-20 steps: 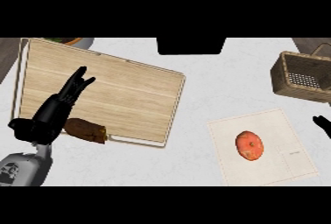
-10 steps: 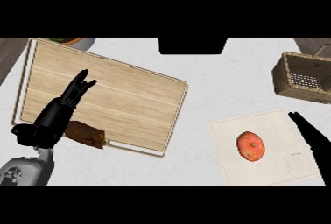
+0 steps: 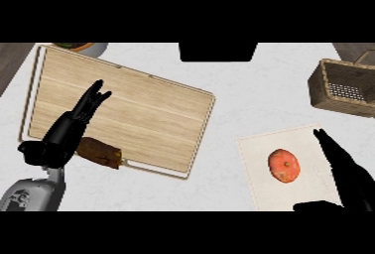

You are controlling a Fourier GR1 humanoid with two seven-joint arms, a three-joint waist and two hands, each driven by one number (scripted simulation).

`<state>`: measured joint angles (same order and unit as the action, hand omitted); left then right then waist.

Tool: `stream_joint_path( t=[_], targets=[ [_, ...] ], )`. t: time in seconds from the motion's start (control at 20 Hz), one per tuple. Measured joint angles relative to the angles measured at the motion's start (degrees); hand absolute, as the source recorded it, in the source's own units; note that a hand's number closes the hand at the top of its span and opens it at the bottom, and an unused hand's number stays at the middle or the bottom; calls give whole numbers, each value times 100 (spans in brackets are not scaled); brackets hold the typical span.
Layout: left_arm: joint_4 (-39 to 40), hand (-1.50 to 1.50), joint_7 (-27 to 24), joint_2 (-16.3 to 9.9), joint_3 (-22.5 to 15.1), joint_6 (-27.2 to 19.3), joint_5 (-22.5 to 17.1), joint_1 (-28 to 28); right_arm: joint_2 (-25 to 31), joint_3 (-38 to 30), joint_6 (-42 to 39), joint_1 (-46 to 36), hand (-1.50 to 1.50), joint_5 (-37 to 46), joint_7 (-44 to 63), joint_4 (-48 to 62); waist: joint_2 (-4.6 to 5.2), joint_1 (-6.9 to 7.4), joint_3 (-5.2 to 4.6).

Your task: Pick the squash from the placemat and place it in the basket

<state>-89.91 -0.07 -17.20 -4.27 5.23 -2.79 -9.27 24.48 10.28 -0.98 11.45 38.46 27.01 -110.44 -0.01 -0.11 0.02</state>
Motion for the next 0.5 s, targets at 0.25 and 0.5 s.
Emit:
stream_joint_path(
  t=[0.25, 0.5],
  targets=[
    [-5, 0, 59, 122, 121, 89, 125, -49, -231, -78, -88, -26, -150, 80, -288, 23, 0, -4, -1],
    [-114, 0, 138, 196, 276, 220, 193, -46, -409, -232, -252, -22, -150, 78, -534, 10, 0, -3, -1]
  ],
)
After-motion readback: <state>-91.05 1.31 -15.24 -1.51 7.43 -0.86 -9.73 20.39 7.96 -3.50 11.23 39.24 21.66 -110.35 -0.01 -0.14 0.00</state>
